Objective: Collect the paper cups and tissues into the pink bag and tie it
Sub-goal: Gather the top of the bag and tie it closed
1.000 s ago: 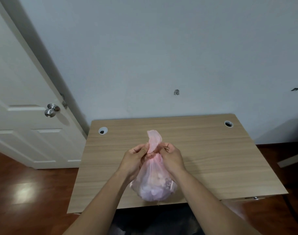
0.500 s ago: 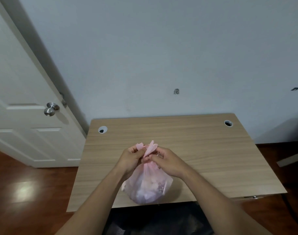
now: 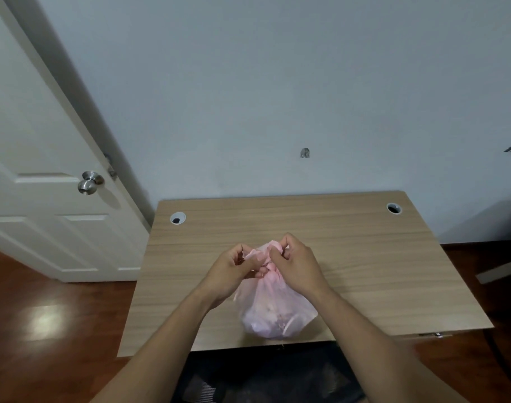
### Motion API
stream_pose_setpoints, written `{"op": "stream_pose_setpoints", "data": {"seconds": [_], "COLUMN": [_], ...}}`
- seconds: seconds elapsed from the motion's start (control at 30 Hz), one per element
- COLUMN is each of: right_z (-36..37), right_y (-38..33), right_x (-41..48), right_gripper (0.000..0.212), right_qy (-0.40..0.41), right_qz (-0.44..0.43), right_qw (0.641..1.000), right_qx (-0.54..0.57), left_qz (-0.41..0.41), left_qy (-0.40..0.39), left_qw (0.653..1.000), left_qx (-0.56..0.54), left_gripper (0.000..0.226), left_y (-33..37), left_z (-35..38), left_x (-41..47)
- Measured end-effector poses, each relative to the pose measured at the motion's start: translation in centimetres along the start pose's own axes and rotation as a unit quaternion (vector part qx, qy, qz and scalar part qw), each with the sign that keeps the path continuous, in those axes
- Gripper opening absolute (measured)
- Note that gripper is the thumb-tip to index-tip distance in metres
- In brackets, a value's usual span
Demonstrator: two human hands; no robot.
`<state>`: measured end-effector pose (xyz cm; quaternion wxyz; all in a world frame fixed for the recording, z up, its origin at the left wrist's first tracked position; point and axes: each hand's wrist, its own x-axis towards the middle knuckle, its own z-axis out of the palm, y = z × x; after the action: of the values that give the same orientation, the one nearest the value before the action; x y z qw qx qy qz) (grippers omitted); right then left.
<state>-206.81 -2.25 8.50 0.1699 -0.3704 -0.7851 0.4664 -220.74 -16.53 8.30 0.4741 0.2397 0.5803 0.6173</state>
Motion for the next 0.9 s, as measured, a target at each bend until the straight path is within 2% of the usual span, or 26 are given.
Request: {"op": "stream_pose_setpoints", "data": {"seconds": [0.1,0.2,0.3,0.4,0.5,0.57,0.63,0.77,0.87,0.9], "right_z": [0.4,0.7,0.6,0.3,-0.1,-0.4,-0.6,-0.7,-0.4,-0.2], "right_y": [0.1,0.2,-0.1,-0.7,-0.7,-0.9,-1.1,-0.9,-0.8,-0.7], "right_x": [0.2,0.5,0.7,0.9,1.1,0.9,0.7,0.7,0.5,0.4], "right_gripper": [0.028,0.021,0.030,0.039,0.026,0.051,0.070,0.087,0.104,0.102], "right_qy": [0.031,0.012,-0.022,-0.025,-0.039,-0.077,-0.102,-0.165,-0.230,-0.248], "right_qz": [0.021,0.076,0.133,0.149,0.106,0.081,0.098,0.137,0.141,0.140], "right_qw": [0.999,0.997,0.990,0.988,0.994,0.994,0.990,0.977,0.962,0.957], "right_qx": [-0.034,-0.028,0.025,0.040,0.006,-0.005,0.003,0.000,0.031,0.049], "left_qz": [0.047,0.120,0.191,0.209,0.216,0.204,0.188,0.131,0.076,0.065], "left_qy": [0.013,0.014,0.001,0.019,0.058,0.083,0.097,0.116,0.098,0.088], "left_qw": [0.991,0.955,0.915,0.910,0.911,0.912,0.914,0.936,0.958,0.962], "left_qx": [0.123,0.272,0.354,0.357,0.346,0.345,0.346,0.304,0.260,0.251], "left_gripper": [0.019,0.014,0.015,0.013,0.009,0.010,0.013,0.013,0.006,0.004], "left_y": [0.0,0.5,1.1,1.3,1.2,1.2,1.1,0.9,0.6,0.5], "left_z": [0.3,0.4,0.4,0.6,0.5,0.4,0.2,0.1,0.0,0.0], "left_x": [0.0,0.0,-0.1,-0.2,-0.1,0.1,0.1,0.1,0.1,0.1]}}
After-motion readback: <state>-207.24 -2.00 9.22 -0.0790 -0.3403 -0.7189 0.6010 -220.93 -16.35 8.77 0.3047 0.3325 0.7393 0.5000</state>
